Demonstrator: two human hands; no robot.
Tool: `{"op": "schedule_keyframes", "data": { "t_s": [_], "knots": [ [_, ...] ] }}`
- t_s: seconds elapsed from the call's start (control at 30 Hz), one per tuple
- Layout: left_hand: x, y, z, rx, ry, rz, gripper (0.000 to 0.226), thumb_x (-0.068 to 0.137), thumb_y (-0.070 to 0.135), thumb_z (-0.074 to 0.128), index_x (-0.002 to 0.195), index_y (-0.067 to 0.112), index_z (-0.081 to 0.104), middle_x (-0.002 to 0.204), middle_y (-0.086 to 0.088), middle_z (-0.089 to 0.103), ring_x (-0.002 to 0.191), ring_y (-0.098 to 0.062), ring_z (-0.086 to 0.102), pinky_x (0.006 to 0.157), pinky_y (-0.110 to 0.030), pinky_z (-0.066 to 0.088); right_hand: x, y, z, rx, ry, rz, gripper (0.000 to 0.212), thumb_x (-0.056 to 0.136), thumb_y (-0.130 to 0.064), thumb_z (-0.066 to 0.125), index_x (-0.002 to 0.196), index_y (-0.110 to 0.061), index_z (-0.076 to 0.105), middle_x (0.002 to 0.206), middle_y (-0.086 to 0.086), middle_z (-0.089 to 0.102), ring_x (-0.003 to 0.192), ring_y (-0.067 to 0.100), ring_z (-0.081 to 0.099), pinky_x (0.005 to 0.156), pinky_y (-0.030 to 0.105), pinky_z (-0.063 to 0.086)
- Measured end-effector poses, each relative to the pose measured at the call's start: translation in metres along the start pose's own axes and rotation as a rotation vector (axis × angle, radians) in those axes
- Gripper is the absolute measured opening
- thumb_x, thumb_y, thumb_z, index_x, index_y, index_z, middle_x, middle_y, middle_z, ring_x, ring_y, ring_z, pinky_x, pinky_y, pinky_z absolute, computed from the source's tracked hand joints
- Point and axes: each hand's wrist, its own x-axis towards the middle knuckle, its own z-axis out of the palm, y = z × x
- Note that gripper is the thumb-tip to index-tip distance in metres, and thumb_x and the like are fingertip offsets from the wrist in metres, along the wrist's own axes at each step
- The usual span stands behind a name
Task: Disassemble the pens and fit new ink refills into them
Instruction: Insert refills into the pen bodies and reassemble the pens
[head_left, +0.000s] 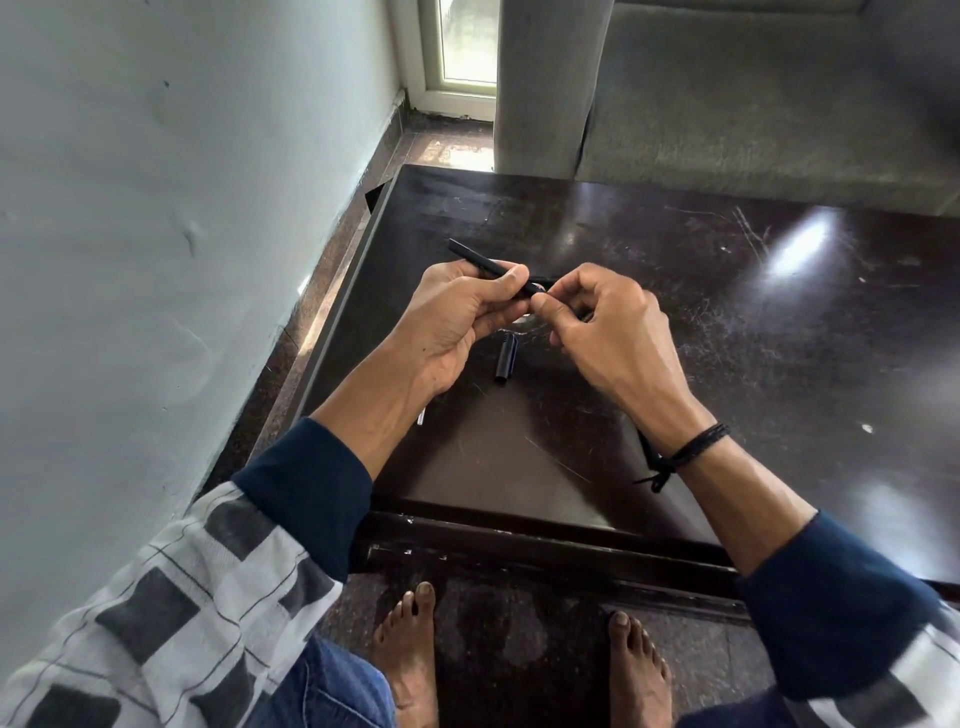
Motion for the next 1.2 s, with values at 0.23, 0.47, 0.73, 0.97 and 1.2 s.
{"op": "schedule_keyframes", "data": {
  "t_s": [0.23,0.47,0.73,0.97,1.2],
  "knots": [
    [0.0005,0.0004,-0.0012,0.002,0.003,0.000,0.007,0.090,0.002,0.069,0.096,-0.002,0.069,0.085,-0.013,0.073,0.074,-0.015,0.073,0.073,-0.022,0.061,-0.0009,-0.0007,-0.0004,-0.011,-0.008,-0.020,0.021,0.092,-0.045,0.073,0.099,-0.025,0.068,0.080,-0.007,0.072,0.076,0.016,0.068,0.076,0.039,0.057],
    [0.0028,-0.0023,-0.0017,-0.003,-0.004,-0.002,0.008,0.090,0.003,0.071,0.097,-0.002,0.070,0.085,-0.012,0.075,0.077,-0.019,0.074,0.072,-0.022,0.059,-0.0005,-0.0012,-0.0007,0.001,-0.042,0.019,0.023,0.099,-0.045,0.061,0.091,-0.027,0.072,0.076,-0.005,0.073,0.073,0.017,0.068,0.074,0.043,0.057],
    [0.0027,-0.0020,-0.0020,-0.012,-0.001,0.006,0.006,0.091,0.003,0.070,0.096,0.000,0.069,0.084,-0.012,0.074,0.074,-0.015,0.073,0.069,-0.021,0.059,-0.0012,0.0002,-0.0006,0.003,-0.010,-0.002,0.023,0.090,-0.048,0.073,0.098,-0.027,0.070,0.082,-0.008,0.072,0.078,0.015,0.068,0.074,0.037,0.055],
    [0.0040,-0.0044,-0.0020,-0.003,-0.004,0.005,0.010,0.090,0.002,0.070,0.099,-0.003,0.069,0.086,-0.013,0.074,0.076,-0.017,0.074,0.073,-0.023,0.060,0.0005,0.0005,-0.0005,-0.008,-0.019,0.011,0.022,0.097,-0.046,0.064,0.088,-0.026,0.070,0.073,-0.007,0.072,0.070,0.015,0.066,0.072,0.040,0.056],
    [0.0042,-0.0038,-0.0015,-0.003,0.000,0.010,0.007,0.091,0.002,0.069,0.097,-0.002,0.069,0.088,-0.014,0.072,0.075,-0.017,0.073,0.074,-0.023,0.061,0.0007,0.0008,0.0001,-0.011,0.009,-0.001,0.021,0.090,-0.047,0.073,0.094,-0.026,0.070,0.076,-0.010,0.069,0.075,0.015,0.066,0.073,0.036,0.053]
  ]
}}
